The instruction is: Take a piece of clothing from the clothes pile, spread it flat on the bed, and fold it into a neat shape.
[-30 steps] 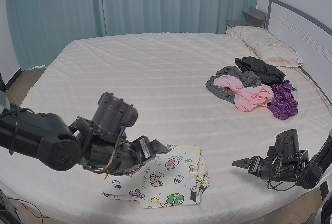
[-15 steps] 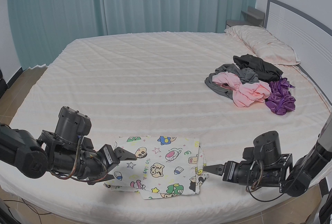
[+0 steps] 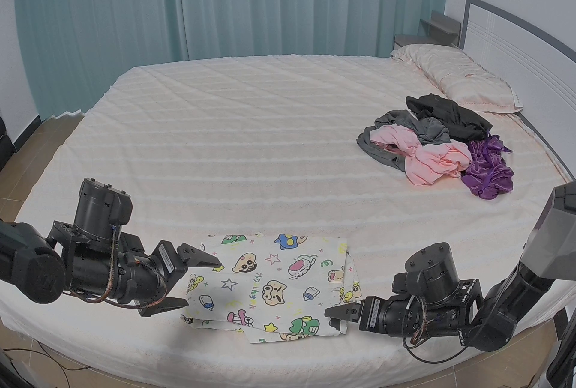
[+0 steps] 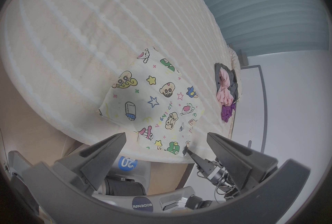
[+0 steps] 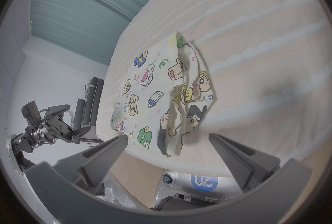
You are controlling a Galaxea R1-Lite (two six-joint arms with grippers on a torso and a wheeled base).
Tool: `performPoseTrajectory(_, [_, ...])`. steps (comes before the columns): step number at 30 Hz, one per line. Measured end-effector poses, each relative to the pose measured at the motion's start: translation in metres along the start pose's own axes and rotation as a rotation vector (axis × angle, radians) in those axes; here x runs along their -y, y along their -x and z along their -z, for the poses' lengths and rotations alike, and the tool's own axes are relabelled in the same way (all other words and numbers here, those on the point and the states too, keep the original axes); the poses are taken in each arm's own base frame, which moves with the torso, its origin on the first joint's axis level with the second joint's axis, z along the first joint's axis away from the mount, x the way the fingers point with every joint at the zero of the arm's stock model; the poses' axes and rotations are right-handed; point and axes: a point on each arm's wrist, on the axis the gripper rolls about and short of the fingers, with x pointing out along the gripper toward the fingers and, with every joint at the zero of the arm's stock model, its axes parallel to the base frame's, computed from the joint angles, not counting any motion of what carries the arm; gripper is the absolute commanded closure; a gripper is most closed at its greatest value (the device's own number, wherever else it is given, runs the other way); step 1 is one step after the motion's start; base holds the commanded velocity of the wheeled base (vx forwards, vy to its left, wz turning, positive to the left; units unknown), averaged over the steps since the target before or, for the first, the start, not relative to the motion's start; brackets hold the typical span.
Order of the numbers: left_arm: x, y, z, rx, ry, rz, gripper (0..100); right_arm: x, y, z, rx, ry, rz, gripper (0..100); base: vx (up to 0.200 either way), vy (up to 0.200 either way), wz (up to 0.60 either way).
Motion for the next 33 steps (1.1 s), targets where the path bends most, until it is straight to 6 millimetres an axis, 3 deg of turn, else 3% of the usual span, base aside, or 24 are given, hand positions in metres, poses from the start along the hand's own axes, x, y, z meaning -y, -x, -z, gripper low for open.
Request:
performPoseTrajectory(18, [-0.007, 0.009, -0.010, 0.005, 0.030, 0.040, 0, 0.002, -0.004, 0.000, -0.004, -0.006, 0.013, 0, 0.000, 0.022, 0.00])
performPoseTrajectory(19, [-0.007, 0.009, -0.010, 0.005, 0.030, 0.040, 0, 0.003, -0.004, 0.001, -0.004, -0.006, 0.016, 100, 0.000, 0.000, 0.00])
performPoseTrajectory(33, [-0.007, 0.009, -0.010, 0.011, 0.029, 0.038, 0, 0.013, 0.005, 0.003, -0.065, -0.026, 0.126, 100, 0.000, 0.000, 0.00])
